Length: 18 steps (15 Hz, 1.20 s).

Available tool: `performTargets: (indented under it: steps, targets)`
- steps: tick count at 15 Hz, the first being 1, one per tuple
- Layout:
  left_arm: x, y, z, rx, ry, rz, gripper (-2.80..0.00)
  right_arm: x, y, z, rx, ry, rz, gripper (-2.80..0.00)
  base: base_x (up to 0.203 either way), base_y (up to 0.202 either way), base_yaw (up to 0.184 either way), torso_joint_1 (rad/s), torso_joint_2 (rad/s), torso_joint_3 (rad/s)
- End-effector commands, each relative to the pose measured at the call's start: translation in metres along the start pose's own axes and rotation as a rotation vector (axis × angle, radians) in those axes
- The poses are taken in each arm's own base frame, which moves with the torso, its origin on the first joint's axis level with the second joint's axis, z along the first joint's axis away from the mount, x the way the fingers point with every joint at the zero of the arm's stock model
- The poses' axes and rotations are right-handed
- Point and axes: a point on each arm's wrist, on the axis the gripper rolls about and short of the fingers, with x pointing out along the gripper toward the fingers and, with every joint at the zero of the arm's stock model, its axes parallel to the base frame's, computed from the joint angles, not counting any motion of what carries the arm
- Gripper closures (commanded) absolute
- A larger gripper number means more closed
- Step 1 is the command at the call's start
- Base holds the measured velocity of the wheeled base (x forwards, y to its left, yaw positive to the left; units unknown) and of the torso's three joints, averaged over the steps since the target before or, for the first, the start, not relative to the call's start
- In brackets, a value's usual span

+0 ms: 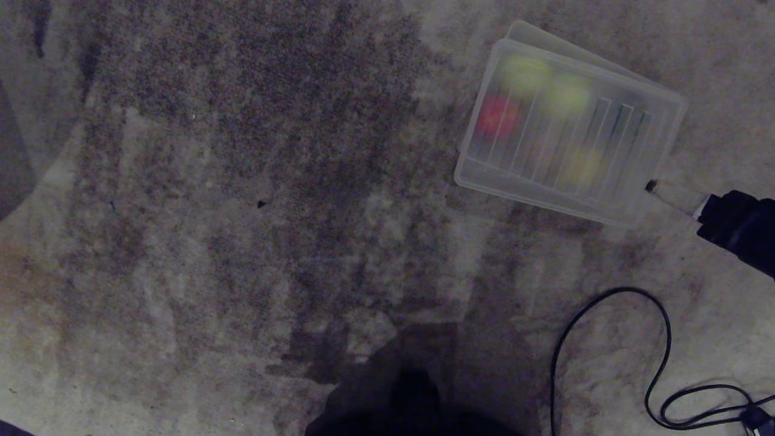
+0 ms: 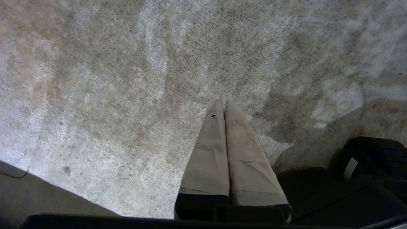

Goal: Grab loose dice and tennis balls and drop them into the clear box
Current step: Close the lid

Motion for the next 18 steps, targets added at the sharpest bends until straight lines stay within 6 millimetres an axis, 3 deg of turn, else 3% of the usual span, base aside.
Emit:
performTargets:
  steps: [1, 9, 13, 18]
  targets:
    - [0.0, 0.0, 0.0, -0.001, 0.001, 0.0, 0.0, -0.009, 0.008, 0.001, 0.061, 0.011, 0.033, 0.0, 0.0, 0.0, 0.0, 0.0, 0.0, 0.0]
    - [0.0, 0.0, 0.0, -0.001, 0.001, 0.001, 0.0, 0.022, 0.027, -0.02, 0.149, 0.182, 0.116, 0.0, 0.0, 0.0, 0.0, 0.0, 0.0, 0.0]
    - [0.0, 0.0, 0.0, -0.001, 0.001, 0.001, 0.0, 0.025, 0.032, -0.018, 0.214, 0.235, 0.153, 0.0, 0.0, 0.0, 0.0, 0.0, 0.0, 0.0]
    - [0.0, 0.0, 0.0, -0.001, 0.001, 0.001, 0.0, 0.045, 0.042, -0.029, 0.295, 0.317, 0.185, 0.0, 0.0, 0.0, 0.0, 0.0, 0.0, 0.0]
